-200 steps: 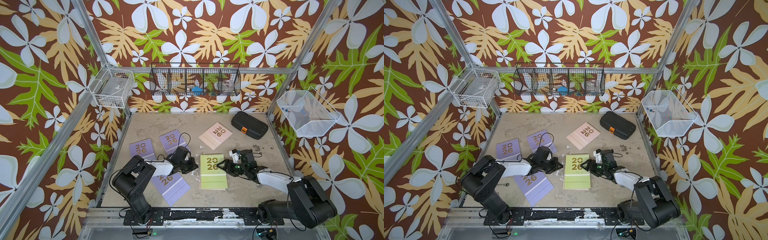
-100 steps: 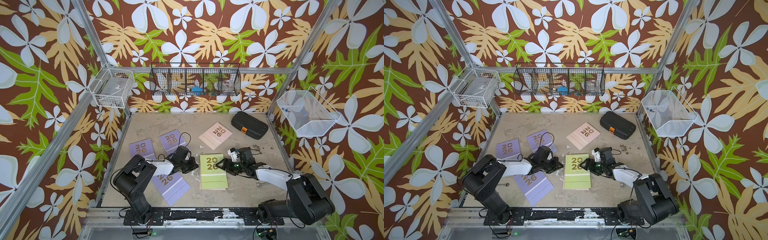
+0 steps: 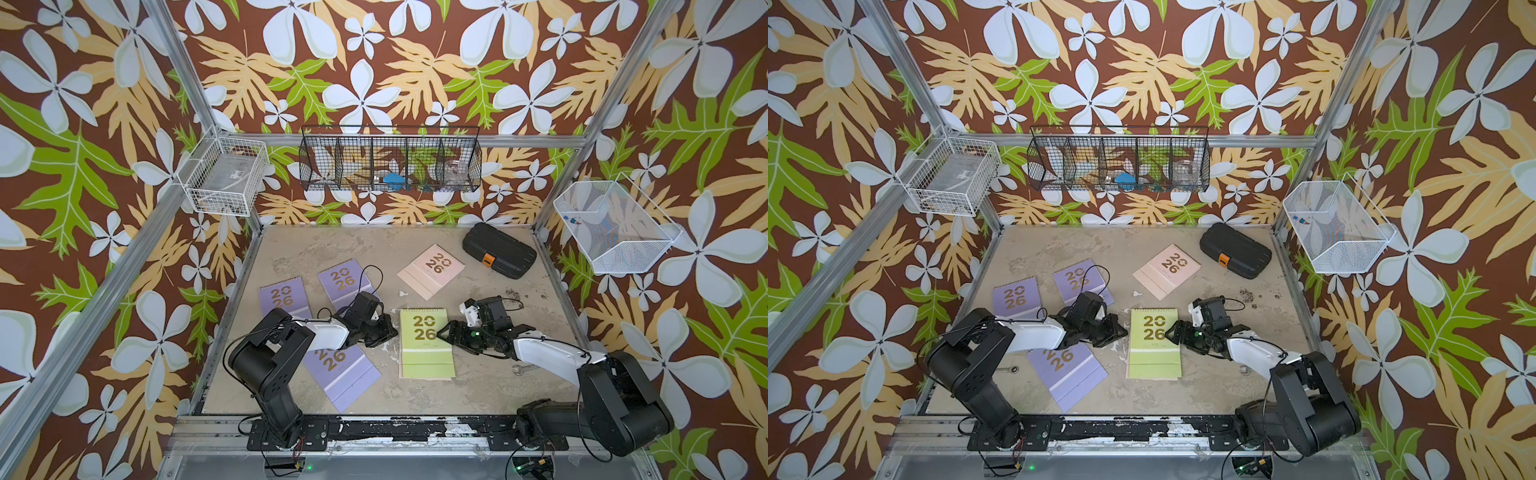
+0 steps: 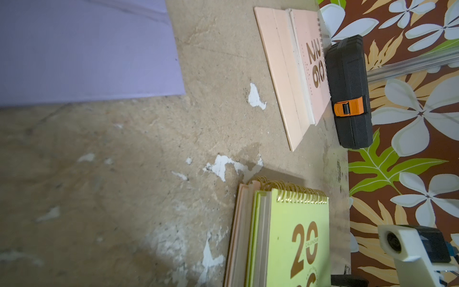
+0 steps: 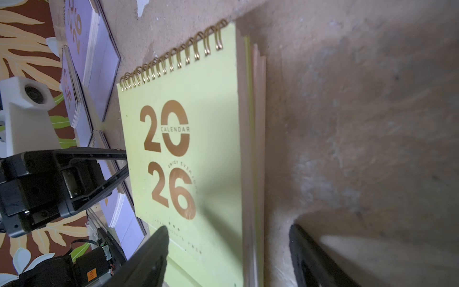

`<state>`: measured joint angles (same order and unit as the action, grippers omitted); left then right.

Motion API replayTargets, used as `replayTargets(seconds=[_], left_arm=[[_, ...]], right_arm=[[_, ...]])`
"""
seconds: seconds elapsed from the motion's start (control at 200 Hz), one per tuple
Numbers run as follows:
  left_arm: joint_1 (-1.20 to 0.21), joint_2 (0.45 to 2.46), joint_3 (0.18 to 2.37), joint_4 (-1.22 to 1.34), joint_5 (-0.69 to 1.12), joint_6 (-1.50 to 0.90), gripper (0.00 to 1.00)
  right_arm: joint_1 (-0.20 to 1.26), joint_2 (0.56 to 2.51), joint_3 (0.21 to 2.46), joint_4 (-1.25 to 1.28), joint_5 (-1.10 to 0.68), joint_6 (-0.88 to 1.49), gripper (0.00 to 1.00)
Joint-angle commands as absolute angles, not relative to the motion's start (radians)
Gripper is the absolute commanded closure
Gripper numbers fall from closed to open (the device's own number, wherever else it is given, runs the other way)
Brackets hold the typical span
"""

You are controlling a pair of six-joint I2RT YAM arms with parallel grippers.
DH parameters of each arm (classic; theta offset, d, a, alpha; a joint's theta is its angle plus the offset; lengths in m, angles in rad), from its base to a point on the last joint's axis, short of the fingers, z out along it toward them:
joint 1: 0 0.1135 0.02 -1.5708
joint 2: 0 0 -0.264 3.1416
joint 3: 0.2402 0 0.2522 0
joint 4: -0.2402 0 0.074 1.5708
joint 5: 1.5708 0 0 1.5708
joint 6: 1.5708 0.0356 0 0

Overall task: Stack the calendars
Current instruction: Place the calendar at the calendar, then pick up the calendar at the center of the board.

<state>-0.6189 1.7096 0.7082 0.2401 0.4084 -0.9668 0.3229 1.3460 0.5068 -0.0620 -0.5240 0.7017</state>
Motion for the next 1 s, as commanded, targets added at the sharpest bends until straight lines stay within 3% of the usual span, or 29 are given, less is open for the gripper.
replayTargets(seconds=[0.0, 0.781, 0.996], left_arm=[[-0.624, 1.718, 0.718, 0.239, 0.405, -0.971, 0.94], [-0.634, 1.733, 0.732, 0.238, 0.399, -0.979, 0.95], [-0.634, 1.684, 0.749, 0.177, 0.349, -0.965, 0.95]], right_arm=[[0.324, 1.333, 0.505, -0.102, -0.535, 0.687, 0.25], [0.329, 1.310, 0.517, -0.103, -0.635, 0.689, 0.33], [0.329, 1.258, 0.606, -0.238, -0.498, 0.606, 0.29]])
